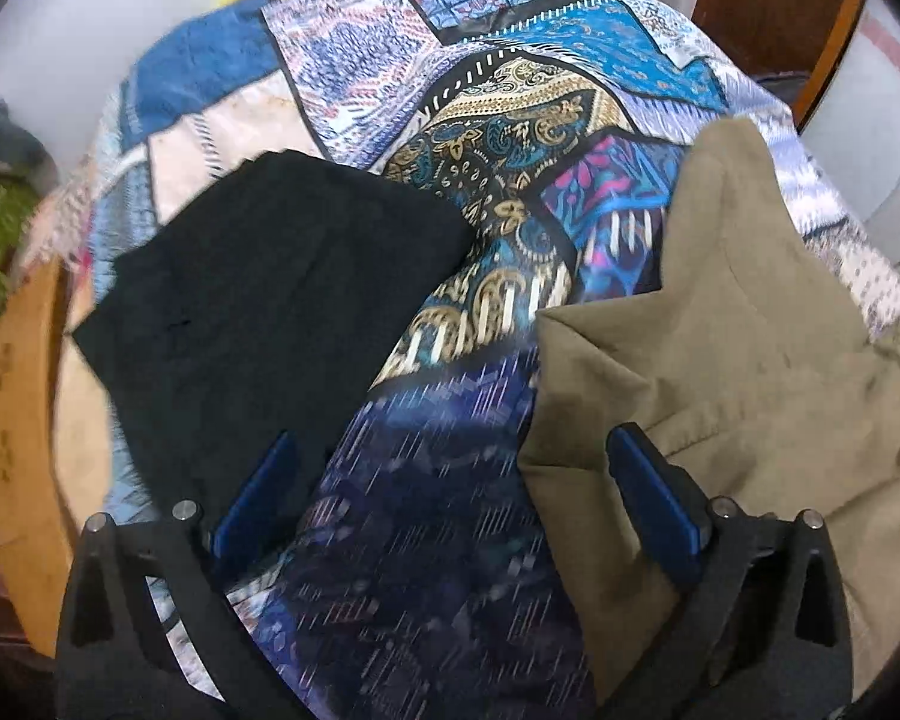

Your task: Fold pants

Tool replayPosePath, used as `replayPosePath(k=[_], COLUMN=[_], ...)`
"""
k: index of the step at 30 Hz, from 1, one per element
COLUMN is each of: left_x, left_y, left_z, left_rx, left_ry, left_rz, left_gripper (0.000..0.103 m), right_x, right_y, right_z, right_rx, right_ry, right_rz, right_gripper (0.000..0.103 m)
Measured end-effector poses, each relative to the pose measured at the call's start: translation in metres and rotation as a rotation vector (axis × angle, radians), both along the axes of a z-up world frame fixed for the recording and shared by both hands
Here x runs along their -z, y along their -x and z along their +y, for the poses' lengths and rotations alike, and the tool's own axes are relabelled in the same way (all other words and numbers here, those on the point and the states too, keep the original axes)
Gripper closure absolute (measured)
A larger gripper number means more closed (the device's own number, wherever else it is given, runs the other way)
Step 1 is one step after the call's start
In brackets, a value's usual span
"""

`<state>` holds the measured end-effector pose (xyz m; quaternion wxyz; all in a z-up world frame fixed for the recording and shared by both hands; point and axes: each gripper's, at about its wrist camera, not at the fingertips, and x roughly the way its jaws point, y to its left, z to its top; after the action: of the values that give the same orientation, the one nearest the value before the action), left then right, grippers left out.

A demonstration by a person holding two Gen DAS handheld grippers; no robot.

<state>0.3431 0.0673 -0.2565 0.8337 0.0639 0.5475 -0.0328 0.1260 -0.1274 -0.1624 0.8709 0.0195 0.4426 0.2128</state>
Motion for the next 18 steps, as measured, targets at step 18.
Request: replayPosePath(k=[18], left_x=[-0.039], left_y=[0.145], left_z=[0.021], left_rx=[-0.073], left_ry=[0.006], left_rz=[0.002], left_gripper=[0.000], right_x=[-0.007], right_y=[0.030], right_z=[-0.024], right_rx=[0.034], right_ry=[-0.009], right_rz=[-0.031], right_gripper=[0.018])
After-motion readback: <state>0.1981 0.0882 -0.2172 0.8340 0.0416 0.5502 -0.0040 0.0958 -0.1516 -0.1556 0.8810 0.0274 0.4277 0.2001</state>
